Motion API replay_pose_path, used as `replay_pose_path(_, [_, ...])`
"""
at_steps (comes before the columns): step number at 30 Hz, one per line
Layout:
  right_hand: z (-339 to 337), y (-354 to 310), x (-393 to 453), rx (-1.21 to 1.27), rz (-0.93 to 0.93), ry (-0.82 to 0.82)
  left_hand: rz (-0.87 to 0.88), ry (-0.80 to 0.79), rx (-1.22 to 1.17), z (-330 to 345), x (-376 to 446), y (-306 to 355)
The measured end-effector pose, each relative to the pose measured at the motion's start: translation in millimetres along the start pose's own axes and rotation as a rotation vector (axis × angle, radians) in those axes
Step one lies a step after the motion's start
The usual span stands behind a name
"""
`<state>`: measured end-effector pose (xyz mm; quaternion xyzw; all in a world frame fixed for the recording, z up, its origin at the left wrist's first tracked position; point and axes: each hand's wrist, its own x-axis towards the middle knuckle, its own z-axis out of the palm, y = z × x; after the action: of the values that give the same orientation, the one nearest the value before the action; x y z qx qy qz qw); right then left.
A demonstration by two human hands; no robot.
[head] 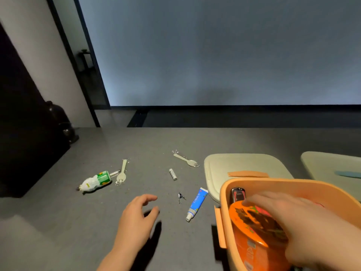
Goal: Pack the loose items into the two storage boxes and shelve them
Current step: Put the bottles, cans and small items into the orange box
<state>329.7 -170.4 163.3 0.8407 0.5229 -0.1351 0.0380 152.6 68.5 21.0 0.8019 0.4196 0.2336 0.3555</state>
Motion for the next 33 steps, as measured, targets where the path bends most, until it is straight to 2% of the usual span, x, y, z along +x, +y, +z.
replay_pose_path(2, [-6, -17, 2, -0.008, -0.002, 0.12, 0.016, -0.012, 0.0, -8, 9, -10])
replay_pose_path(4, [-3, -42, 14, 0.024, -0.016, 0.315, 0.033, -0.032, -0.012, -11, 20, -18])
replay_pose_path(7, [20, -89, 50, 0.239, -0.044, 0.476, 0.084, -0.072, -0.036, -9, 37, -24])
replay_pose_path(9, [44, -115, 80, 0.383, -0.028, 0.5, 0.135, -0.118, -0.056, -4, 49, -26])
replay_pose_path(12, [82, -128, 118, 0.499, 0.092, 0.517, 0.251, -0.234, -0.056, 8, 67, -27])
replay_pose_path(18, [135, -108, 164, 0.532, 0.435, 0.459, 0.483, -0.464, 0.151, 54, 96, -27])
replay_pose_path(20, [145, -104, 174, 0.518, 0.522, 0.429, 0.531, -0.499, 0.218, 68, 100, -27])
replay_pose_path(25, [154, -99, 187, 0.532, 0.588, 0.427, 0.573, -0.408, 0.27, 77, 113, -37])
replay_pose_path(29, [155, -96, 187, 0.534, 0.593, 0.427, 0.47, -0.235, 0.198, 63, 130, -48])
replay_pose_path(31, [155, -95, 187, 0.537, 0.579, 0.416, 0.397, -0.143, 0.231, 54, 143, -51])
replay_pose_path(33, [154, -93, 188, 0.546, 0.575, 0.402, 0.335, -0.123, 0.298, 51, 156, -52])
